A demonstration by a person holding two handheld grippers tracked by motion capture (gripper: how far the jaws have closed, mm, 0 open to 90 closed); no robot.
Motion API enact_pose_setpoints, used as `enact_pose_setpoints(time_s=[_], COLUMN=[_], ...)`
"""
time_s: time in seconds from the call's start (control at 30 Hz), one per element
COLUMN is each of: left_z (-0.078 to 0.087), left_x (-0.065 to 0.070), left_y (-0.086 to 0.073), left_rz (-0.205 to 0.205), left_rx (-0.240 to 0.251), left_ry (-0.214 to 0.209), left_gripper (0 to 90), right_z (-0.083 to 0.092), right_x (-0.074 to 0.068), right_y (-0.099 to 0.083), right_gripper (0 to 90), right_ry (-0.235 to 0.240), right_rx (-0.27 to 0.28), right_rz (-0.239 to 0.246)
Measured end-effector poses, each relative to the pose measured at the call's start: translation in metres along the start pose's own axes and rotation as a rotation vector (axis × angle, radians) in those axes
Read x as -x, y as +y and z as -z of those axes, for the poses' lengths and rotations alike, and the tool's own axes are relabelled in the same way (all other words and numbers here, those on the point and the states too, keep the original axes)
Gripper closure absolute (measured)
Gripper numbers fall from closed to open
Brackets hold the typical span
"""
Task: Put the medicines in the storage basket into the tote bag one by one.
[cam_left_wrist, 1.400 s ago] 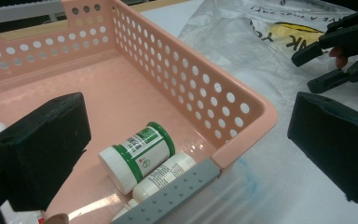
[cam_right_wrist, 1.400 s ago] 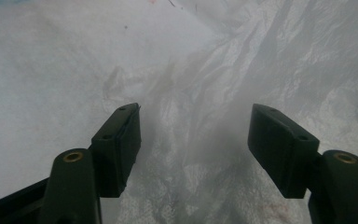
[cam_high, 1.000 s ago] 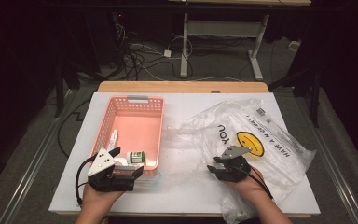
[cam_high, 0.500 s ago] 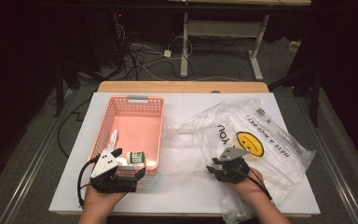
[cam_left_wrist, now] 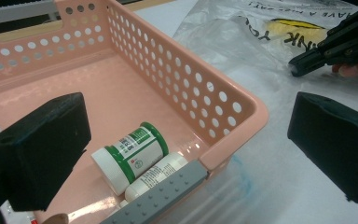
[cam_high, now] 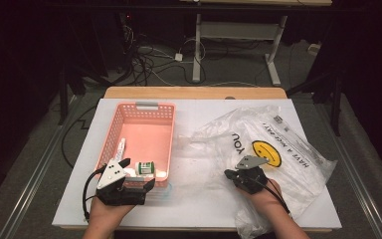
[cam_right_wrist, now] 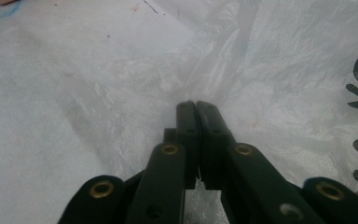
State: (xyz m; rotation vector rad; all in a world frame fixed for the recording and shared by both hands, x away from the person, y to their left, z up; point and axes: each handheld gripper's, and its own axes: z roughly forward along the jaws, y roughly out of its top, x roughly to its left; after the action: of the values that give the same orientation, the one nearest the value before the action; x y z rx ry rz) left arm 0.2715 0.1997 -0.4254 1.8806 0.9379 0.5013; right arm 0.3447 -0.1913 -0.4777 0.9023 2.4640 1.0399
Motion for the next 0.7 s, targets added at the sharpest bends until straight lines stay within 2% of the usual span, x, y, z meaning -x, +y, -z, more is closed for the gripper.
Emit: enact_pose_setpoints(time_s=[0.13, 0.37, 0.7], left_z=[0.000, -0.001, -0.001], left_x=[0.000, 0.001, -0.001], left_y=[0.000, 0.000, -0.001], left_rz=[0.000, -0.003, 0.003], left_rx=[-0.001, 0.001, 0.005], left_ry=[-0.002, -0.005, -0.009], left_gripper=[0.0, 0.0, 0.0], right_z=[0.007, 0.018, 0.030], right_x=[0.002, 0.002, 0.007], right_y=[0.001, 0.004, 0.010], right_gripper=[90.0, 90.0, 90.0], right_ry=[0.006, 0.010, 0.013], right_rx=[0.054, 0.120, 0.194], right_rz=[-0.026, -0.010, -0.029])
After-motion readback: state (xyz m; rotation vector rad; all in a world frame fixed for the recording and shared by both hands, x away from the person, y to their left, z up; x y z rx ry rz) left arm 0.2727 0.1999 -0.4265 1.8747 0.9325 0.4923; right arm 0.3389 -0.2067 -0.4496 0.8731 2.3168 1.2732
